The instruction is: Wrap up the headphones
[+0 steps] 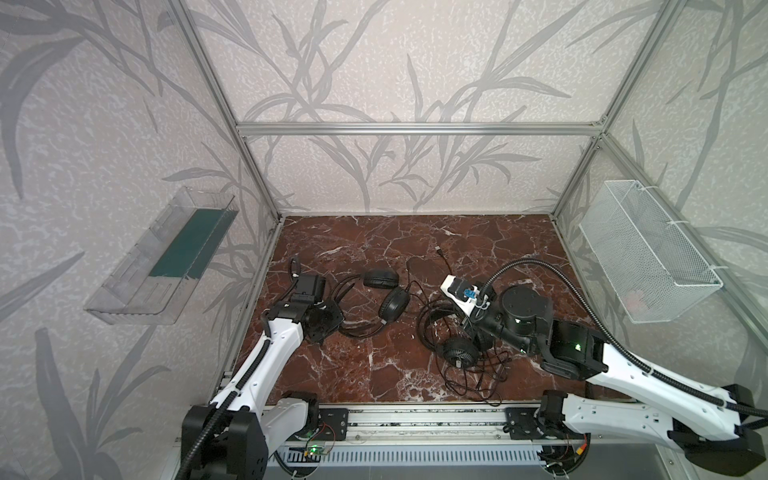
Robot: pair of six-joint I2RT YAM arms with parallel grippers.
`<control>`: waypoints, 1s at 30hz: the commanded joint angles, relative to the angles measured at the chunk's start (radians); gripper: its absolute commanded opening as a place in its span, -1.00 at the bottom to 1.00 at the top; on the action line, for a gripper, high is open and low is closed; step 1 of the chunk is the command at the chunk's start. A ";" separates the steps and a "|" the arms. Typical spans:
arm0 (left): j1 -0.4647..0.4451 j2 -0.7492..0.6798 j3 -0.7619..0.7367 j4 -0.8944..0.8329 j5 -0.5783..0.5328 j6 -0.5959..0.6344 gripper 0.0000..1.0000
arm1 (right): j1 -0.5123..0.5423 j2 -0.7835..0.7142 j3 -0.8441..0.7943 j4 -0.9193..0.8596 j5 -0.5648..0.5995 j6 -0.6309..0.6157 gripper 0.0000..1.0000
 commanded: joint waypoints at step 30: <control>-0.093 -0.196 0.190 0.014 0.140 0.320 -1.00 | 0.338 0.355 0.521 -0.074 0.472 -0.694 -1.00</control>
